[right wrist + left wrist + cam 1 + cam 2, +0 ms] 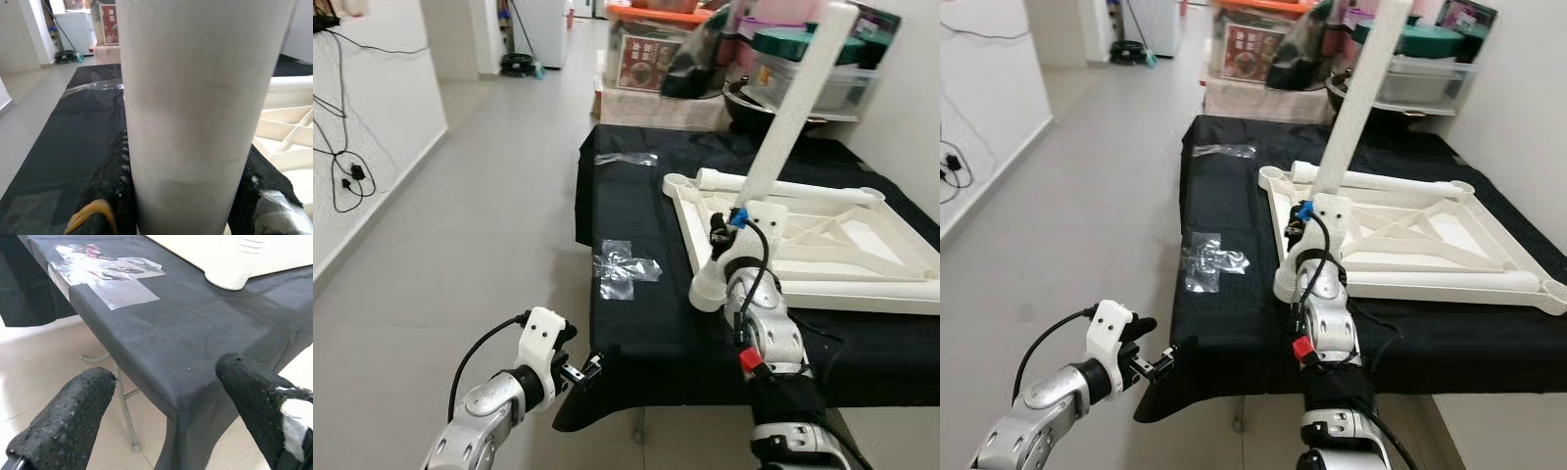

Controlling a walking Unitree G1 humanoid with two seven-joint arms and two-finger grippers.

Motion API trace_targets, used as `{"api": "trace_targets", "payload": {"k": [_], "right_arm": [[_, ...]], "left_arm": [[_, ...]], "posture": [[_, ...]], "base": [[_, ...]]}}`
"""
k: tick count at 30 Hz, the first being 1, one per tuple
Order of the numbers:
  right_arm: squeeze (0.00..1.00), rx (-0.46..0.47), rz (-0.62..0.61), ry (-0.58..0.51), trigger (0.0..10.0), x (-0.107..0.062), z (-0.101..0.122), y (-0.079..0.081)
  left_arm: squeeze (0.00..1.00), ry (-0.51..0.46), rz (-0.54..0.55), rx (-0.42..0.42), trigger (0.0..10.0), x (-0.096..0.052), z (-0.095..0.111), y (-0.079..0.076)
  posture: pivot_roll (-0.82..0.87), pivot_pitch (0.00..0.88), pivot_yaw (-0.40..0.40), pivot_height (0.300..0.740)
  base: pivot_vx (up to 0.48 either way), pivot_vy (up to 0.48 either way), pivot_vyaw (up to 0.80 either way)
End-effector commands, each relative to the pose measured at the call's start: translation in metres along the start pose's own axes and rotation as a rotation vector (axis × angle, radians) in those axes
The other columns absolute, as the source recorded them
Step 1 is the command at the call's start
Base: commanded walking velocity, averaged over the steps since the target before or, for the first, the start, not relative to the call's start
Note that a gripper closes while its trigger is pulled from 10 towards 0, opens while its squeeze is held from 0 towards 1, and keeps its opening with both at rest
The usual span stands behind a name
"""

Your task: Building children table

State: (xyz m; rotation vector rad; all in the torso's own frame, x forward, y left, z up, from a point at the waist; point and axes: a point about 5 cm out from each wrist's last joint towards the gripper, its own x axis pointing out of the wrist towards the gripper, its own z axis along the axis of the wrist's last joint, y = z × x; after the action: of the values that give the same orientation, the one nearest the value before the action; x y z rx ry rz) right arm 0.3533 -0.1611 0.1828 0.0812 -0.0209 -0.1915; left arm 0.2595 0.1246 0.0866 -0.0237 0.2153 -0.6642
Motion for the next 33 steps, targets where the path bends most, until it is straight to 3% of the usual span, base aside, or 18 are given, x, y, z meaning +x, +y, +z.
{"api": "trace_targets", "payload": {"k": [1, 2, 6, 7, 8, 9, 11, 12, 13, 14, 15, 16, 17, 19, 23, 31, 32, 33], "right_arm": [[0.00, 0.010, 0.004, -0.074, 3.8, 0.000, 0.021, 0.002], [0.00, 0.012, 0.036, -0.092, 10.0, 0.000, 0.027, 0.007], [0.00, 0.065, 0.071, -0.159, 10.0, -0.006, 0.041, 0.013], [1.00, 0.063, 0.118, -0.155, 10.0, -0.006, 0.042, 0.013], [1.00, 0.063, 0.118, -0.155, 10.0, -0.006, 0.042, 0.013], [0.00, 0.059, 0.154, -0.149, 10.0, -0.005, 0.043, 0.013], [0.00, 0.007, 0.378, -0.203, 10.0, 0.002, 0.054, 0.013], [0.00, 0.007, 0.378, -0.203, 10.0, 0.002, 0.054, 0.013], [0.00, 0.006, 0.471, -0.217, 10.0, 0.004, 0.058, 0.014], [0.00, -0.043, 0.631, -0.200, 10.0, 0.003, 0.055, 0.015], [0.00, -0.043, 0.631, -0.200, 10.0, 0.003, 0.055, 0.015], [0.00, -0.096, 0.809, -0.140, 10.0, 0.000, 0.044, 0.013], [0.00, -0.096, 0.809, -0.140, 10.0, 0.000, 0.044, 0.013], [0.00, -0.211, 0.998, -0.024, 10.0, -0.003, 0.025, 0.003], [0.00, -0.324, 1.007, 0.073, 10.0, 0.005, 0.012, -0.007], [0.00, -0.355, 0.978, 0.144, 10.0, 0.025, 0.004, -0.006], [0.00, -0.341, 0.973, 0.135, 3.6, 0.027, 0.006, -0.004], [0.00, -0.331, 0.968, 0.129, 3.6, 0.028, 0.008, -0.002]], "left_arm": [[0.00, 0.009, -0.004, 0.012, 10.0, 0.000, 0.001, 0.001], [0.00, 0.008, -0.004, 0.009, 10.0, 0.000, 0.001, -0.001], [0.00, 0.007, -0.008, 0.003, 10.0, 0.002, 0.000, -0.004], [0.00, 0.007, -0.010, 0.002, 10.0, 0.002, 0.000, -0.005], [0.00, 0.007, -0.010, 0.002, 10.0, 0.002, 0.000, -0.005], [0.00, 0.007, -0.012, 0.002, 10.0, 0.003, 0.000, -0.005], [0.00, 0.007, -0.007, 0.005, 10.0, 0.002, 0.001, -0.001], [0.00, 0.007, -0.007, 0.005, 10.0, 0.002, 0.001, -0.001], [0.00, 0.007, -0.005, 0.007, 10.0, 0.001, 0.001, 0.000], [0.00, 0.007, -0.004, 0.008, 10.0, 0.001, 0.001, 0.001], [0.00, 0.007, -0.004, 0.008, 10.0, 0.001, 0.001, 0.001], [0.00, 0.007, -0.006, 0.010, 10.0, 0.002, 0.001, 0.001], [0.00, 0.007, -0.006, 0.010, 10.0, 0.002, 0.001, 0.001], [0.00, 0.005, -0.009, 0.012, 10.0, 0.003, 0.002, 0.000], [0.00, 0.002, -0.008, 0.011, 10.0, 0.004, 0.003, 0.000], [0.00, 0.002, -0.006, 0.016, 10.0, 0.004, 0.003, 0.000], [0.00, 0.000, 0.000, 0.018, 10.0, 0.004, 0.004, 0.001], [0.00, 0.000, 0.005, 0.019, 10.0, 0.003, 0.004, 0.003]], "posture": [[-0.01, 0.000, -0.114, 0.740], [-0.01, 0.000, -0.114, 0.740], [-0.02, 0.000, -0.113, 0.740], [-0.01, 0.000, -0.114, 0.740], [-0.01, 0.000, -0.114, 0.740], [-0.01, 0.000, -0.114, 0.740], [-0.01, 0.000, -0.111, 0.740], [-0.01, 0.000, -0.111, 0.740], [-0.01, 0.000, -0.111, 0.740], [-0.02, 0.000, -0.109, 0.740], [-0.02, 0.000, -0.109, 0.740], [-0.01, 0.000, -0.109, 0.740], [-0.01, 0.000, -0.109, 0.740], [-0.01, 0.000, -0.113, 0.740], [-0.01, 0.000, -0.117, 0.740], [0.01, 0.000, -0.126, 0.740], [0.01, 0.000, -0.128, 0.740], [0.01, 0.000, -0.128, 0.740]], "base": [[0.000, 0.000, 0.00], [0.000, 0.000, 0.00], [0.000, 0.000, 0.00], [0.000, 0.000, 0.00], [0.000, 0.000, 0.00], [0.000, 0.000, 0.00], [0.000, 0.000, 0.00], [0.000, 0.000, 0.00], [0.000, 0.000, 0.00], [0.000, 0.000, 0.00], [0.000, 0.000, 0.00], [0.000, 0.000, 0.00], [0.000, 0.000, 0.00], [0.000, 0.000, 0.00], [0.000, 0.000, 0.00], [0.000, 0.000, 0.00], [0.000, 0.000, 0.00], [0.000, 0.000, 0.00]]}}
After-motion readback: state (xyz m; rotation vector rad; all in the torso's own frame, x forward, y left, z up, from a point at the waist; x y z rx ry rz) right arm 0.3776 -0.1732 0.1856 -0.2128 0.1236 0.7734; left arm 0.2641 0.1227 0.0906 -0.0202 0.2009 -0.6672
